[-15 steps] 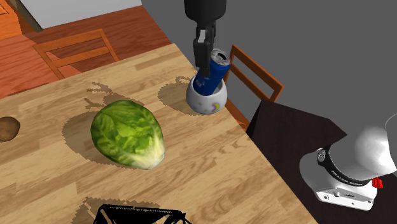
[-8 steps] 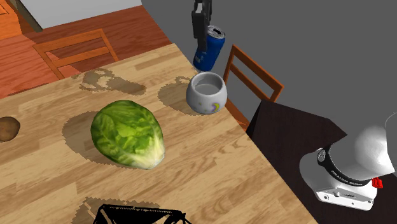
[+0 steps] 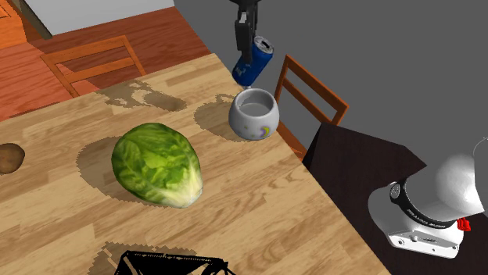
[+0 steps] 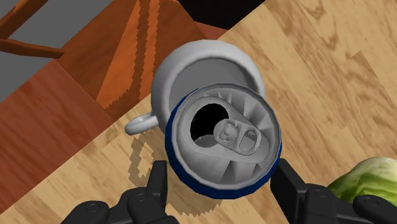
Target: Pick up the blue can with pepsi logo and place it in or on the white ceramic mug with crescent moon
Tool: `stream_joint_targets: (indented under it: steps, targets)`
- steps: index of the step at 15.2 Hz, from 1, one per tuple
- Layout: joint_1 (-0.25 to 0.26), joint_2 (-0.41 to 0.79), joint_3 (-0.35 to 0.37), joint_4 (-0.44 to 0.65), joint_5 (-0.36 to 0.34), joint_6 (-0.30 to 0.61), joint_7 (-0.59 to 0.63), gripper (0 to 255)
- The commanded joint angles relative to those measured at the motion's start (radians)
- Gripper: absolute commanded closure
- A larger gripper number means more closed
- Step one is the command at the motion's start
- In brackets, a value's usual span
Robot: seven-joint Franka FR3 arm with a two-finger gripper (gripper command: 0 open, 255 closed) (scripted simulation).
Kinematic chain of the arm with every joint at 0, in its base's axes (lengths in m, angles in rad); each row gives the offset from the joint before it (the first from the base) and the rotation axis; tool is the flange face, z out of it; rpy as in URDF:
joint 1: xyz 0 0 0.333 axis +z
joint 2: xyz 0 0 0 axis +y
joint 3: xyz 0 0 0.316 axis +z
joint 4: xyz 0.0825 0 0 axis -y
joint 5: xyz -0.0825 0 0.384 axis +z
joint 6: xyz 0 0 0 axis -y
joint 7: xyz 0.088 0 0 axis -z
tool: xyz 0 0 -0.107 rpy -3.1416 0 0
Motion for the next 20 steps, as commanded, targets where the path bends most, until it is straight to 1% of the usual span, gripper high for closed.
stream_joint_targets:
  steps: [1, 11, 19, 20]
  targets:
    - [-0.001, 0.007, -0.001, -0.020, 0.000, 0.028, -0.002, 255]
    - [-0.001, 0.051, -0.002, -0.108, 0.005, 0.160, -0.007, 255]
    - [-0.001, 0.054, -0.002, -0.112, 0.005, 0.167, -0.007, 255]
    - [-0.001, 0.053, -0.002, -0.113, 0.005, 0.166, -0.006, 0]
